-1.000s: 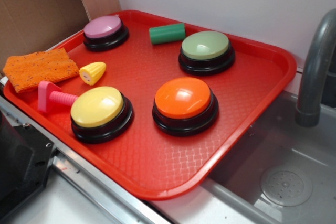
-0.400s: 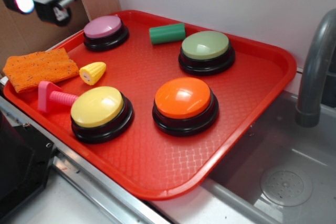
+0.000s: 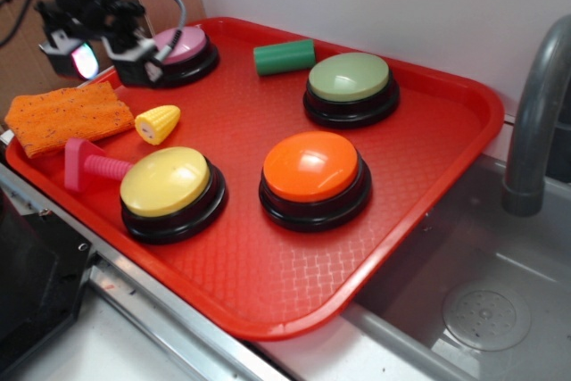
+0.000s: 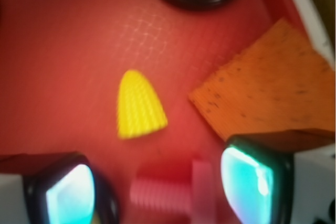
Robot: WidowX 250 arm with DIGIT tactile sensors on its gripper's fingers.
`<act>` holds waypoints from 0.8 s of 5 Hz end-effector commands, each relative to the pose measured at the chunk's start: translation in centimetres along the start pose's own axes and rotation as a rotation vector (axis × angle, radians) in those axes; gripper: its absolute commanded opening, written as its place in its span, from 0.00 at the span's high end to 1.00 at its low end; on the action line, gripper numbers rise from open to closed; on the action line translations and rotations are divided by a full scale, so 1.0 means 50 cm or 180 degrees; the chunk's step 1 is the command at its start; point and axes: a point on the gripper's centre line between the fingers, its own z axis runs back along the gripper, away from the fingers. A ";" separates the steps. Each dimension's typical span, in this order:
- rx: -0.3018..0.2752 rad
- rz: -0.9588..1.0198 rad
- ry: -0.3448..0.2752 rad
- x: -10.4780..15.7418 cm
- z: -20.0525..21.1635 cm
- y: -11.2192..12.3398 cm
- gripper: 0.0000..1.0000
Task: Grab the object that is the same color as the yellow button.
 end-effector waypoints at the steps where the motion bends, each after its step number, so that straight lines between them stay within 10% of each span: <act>1: -0.0101 0.0148 0.0084 0.036 -0.082 -0.010 0.00; 2: -0.0153 0.0048 0.0068 0.037 -0.088 -0.034 0.00; 3: -0.0114 0.0064 0.0050 0.034 -0.087 -0.036 0.85; 4: -0.0009 0.0010 0.0049 0.033 -0.078 -0.032 1.00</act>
